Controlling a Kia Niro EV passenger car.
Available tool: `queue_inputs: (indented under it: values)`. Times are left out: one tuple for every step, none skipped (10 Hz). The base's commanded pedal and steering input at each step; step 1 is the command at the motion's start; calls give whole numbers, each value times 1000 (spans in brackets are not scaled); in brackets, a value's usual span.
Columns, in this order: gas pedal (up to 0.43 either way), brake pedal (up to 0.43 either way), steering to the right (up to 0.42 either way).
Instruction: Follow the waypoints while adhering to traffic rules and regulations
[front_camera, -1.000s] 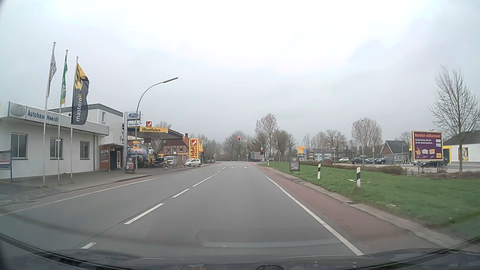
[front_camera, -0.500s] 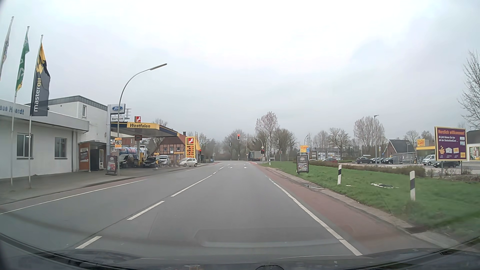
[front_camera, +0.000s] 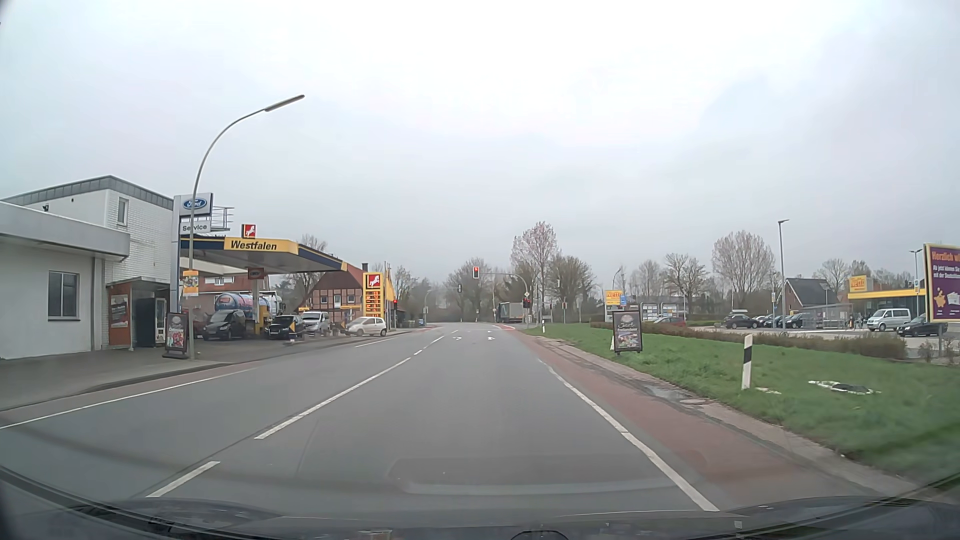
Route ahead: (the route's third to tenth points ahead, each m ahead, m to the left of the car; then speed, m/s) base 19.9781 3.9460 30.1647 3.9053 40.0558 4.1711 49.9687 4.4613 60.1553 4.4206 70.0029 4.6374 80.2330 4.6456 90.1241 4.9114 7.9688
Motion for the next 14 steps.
queue_inputs:
  values:
    - [98,0,-3]
    - [98,0,-3]
    - [98,0,-3]
    - [98,0,-3]
    - [98,0,-3]
    - [98,0,-4]
    - [98,0,-4]
    - [98,0,-5]
    - [98,0,-5]
    - [98,0,-5]
    - [98,0,-5]
    - [98,0,-5]
    - [98,0,-5]
    - [98,0,-5]
